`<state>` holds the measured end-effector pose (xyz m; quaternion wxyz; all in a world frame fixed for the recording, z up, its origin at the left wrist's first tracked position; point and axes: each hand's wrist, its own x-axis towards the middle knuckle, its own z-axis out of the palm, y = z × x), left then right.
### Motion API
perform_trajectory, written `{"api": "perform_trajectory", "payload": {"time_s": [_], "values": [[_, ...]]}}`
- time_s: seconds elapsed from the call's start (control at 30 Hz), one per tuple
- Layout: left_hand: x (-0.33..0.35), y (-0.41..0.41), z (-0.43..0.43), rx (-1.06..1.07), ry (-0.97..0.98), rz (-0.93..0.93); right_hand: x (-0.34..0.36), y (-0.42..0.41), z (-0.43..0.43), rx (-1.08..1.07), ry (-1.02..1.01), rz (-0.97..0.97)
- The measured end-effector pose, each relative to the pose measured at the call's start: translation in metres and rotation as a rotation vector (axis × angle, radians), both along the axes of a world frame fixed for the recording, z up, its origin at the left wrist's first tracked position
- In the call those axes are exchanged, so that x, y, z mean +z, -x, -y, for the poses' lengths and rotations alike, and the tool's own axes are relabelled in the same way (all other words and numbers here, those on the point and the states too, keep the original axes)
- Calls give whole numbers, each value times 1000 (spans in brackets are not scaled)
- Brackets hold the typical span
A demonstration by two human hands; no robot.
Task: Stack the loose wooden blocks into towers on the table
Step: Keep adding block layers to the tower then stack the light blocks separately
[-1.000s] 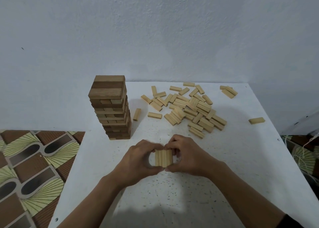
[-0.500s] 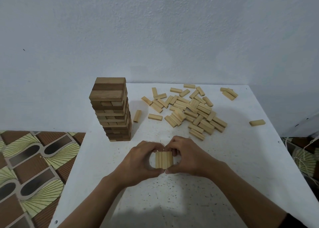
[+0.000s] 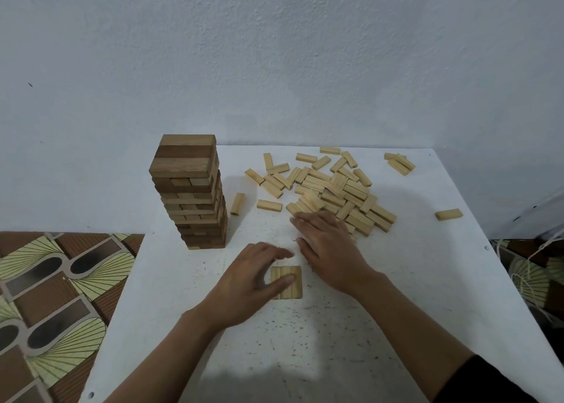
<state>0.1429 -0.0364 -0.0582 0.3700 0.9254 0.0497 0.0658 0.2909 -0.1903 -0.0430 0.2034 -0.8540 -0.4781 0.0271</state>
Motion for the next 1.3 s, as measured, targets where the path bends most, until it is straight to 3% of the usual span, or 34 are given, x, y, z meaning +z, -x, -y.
{"api": "perform_trajectory", "payload": {"time_s": [0.27,0.47,0.57,0.67,0.83,1.03,1.17,1.3], "values": [[9,-16,1,154,-22,167,-8,-4,7,-185,-141,17],[-1,-57,-1,207,-362,35,-8,-3,0,-182,64,115],[-7,-60,-2,187,-421,-27,-7,-1,0,-194,107,127],[-3,-52,-3,136,-384,15,-7,1,5,-188,113,112],[11,-37,-4,48,-155,126,-8,11,11,-132,46,75],[11,-36,-10,71,-39,179,-9,20,8,-11,-75,-9],[18,-41,-11,95,102,110,5,9,9,-65,-205,-168],[22,-50,-21,114,87,-142,21,-10,5,-62,-18,-246]]}}
